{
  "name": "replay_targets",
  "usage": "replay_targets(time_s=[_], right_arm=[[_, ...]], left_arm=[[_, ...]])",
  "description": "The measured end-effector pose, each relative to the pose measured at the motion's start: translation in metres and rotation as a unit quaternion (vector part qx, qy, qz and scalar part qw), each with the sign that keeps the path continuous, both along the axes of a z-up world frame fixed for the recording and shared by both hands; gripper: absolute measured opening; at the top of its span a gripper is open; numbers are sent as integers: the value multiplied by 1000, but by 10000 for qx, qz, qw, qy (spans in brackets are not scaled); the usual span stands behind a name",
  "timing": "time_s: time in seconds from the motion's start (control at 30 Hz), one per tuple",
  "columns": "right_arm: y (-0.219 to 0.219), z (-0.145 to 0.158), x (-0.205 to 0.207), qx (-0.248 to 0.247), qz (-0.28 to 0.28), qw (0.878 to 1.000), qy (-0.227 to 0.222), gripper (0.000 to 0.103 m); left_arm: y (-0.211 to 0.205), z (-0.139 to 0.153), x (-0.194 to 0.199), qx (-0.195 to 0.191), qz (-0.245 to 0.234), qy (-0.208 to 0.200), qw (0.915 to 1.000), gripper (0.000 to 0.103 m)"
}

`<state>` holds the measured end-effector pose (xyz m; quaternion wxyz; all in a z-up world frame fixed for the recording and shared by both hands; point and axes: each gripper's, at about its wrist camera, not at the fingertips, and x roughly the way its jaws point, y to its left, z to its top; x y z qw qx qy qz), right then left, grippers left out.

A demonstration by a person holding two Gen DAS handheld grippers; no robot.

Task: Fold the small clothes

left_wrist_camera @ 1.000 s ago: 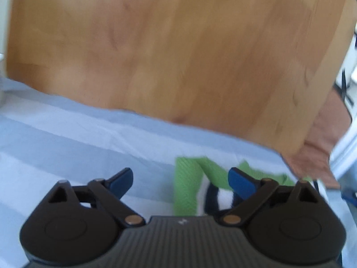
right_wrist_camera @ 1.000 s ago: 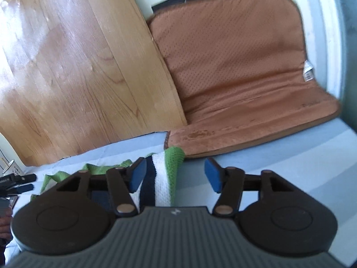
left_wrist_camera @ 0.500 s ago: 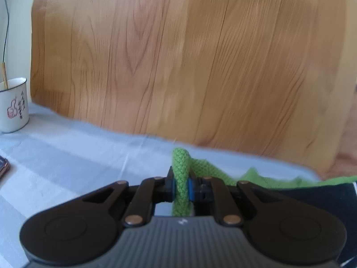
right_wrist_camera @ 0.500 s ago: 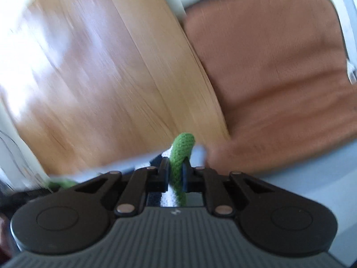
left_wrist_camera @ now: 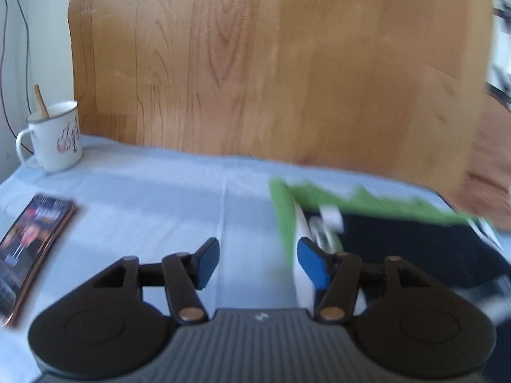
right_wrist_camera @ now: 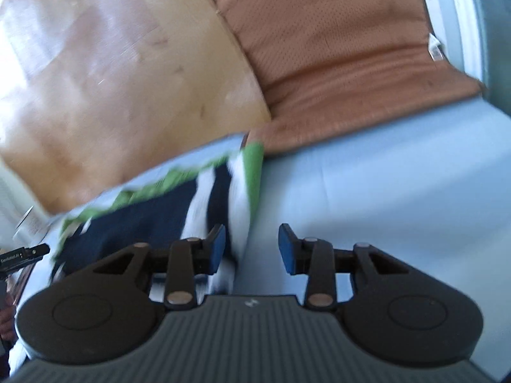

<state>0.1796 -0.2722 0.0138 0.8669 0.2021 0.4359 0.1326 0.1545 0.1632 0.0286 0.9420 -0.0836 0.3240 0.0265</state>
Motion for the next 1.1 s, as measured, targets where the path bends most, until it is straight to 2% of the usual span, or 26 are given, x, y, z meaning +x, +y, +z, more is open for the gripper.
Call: replay_targets(time_s=[0.17,0.3,0.57,0.7,0.73,0.8,0.83,0.87,0.9,0.93,1.0,1.1], right_arm=[[-21,9,-76,490,246,9984,158,40],[-30,20,-127,690,341,9968,197,40],[-53,28,-200,1000,382,9938,313,40],[-62,26,-223,1325,320,9899,383,40],[-63,25,-229,1404,315,9888,393,40],[-61,26,-235,1512,389,9870,390,40],[-59,25,-238,1555,422,9861,400,40],[-57,24,-241,1614,438,9852,387,38],[-55,23,-242,1647,477,9843,422,20],[-52,21,-244,1586,560,9843,533,10],[-49,22,-247,1568,555,9843,590,10],[-56,32,-252,1522,484,9861,469,10]], left_arm=[[10,-4,-98,-497,-893,188,9946,61],[1,-15,-155,-678,-1310,346,9884,61],[10,-24,-215,-1524,-1237,592,9788,63],[3,-27,-232,-1602,-1291,679,9762,63],[-1,-27,-237,-1597,-1327,719,9756,58],[-10,-28,-244,-1392,-1324,753,9785,39],[-15,-28,-247,-1212,-1291,782,9811,21],[-18,-28,-248,-1115,-1240,836,9825,10],[-17,-27,-250,-1151,-1173,876,9825,9],[-15,-26,-252,-1284,-1172,945,9802,9],[-11,-19,-265,-1498,-1221,1008,9759,8],[-4,-13,-290,-1333,-1117,916,9805,8]])
